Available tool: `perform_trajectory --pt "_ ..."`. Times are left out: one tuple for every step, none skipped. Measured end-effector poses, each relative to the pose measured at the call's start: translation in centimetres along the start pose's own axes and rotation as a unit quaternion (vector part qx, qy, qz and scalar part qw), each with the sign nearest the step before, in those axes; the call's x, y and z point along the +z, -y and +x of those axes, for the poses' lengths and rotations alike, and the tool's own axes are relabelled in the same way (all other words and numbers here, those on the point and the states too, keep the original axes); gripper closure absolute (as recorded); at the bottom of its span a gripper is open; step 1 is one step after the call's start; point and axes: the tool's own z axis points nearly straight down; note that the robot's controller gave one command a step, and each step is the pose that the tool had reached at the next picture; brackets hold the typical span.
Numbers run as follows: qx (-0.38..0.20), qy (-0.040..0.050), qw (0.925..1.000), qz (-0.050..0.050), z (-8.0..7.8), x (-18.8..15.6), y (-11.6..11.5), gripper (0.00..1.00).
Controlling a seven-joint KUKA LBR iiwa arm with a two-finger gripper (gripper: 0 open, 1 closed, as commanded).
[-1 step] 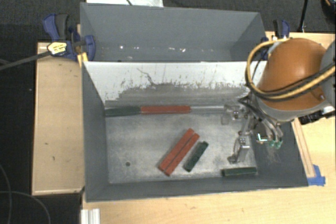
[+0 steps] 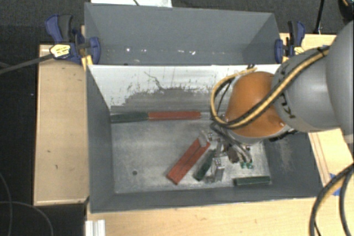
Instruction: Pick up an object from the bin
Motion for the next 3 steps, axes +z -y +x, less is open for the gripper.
perform_trajectory --pt "0.001 0.0026 1.0000 0.001 -0.1 -0.5 0.1 1.00" --pt "0.157 0.0023 0.9875 0.000 -1.6 -0.6 -4.2 1.00" --pt "0.196 0.0034 0.9807 0.000 -1.4 -5.8 -3.6 1.00"
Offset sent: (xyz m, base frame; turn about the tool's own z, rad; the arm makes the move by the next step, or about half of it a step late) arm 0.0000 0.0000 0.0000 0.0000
